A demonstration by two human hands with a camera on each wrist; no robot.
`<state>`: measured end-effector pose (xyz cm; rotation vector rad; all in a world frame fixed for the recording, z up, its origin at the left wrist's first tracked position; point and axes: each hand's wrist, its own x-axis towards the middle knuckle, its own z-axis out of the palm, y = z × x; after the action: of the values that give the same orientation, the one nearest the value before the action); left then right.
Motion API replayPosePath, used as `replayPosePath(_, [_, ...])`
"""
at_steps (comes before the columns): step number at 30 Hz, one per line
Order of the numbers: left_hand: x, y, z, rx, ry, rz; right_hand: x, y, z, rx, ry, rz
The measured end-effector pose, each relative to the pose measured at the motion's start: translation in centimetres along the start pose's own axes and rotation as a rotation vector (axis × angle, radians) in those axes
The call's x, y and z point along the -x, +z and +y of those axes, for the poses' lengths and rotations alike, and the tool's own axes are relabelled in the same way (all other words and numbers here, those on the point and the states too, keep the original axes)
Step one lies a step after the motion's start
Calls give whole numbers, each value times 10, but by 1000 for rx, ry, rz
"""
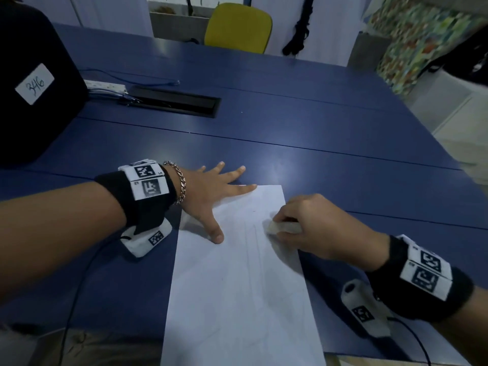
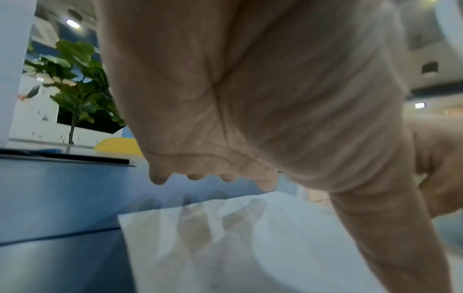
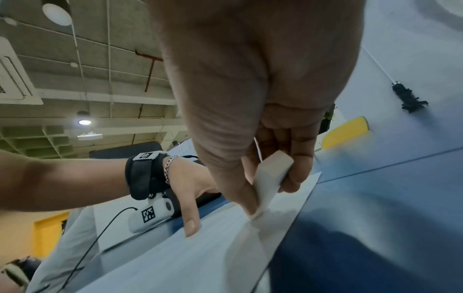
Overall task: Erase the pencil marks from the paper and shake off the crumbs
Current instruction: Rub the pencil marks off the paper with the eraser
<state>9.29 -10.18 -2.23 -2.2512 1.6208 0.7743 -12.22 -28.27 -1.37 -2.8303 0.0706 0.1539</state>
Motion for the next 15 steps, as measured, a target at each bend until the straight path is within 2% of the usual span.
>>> replayPosePath(3, [-1,2,18,91,113,71,-6,-7,4,-11,17,63])
replayPosePath(6, [-8,12,33,49,76,96,-15,-12,6,-3,65,117])
replayPosePath(11, [-13,24,36,17,18,121,-30,-11,1,81,90,100])
replayPosePath(15, [-14,23,37,2,2,114,-25,0,-15,162,-33,46])
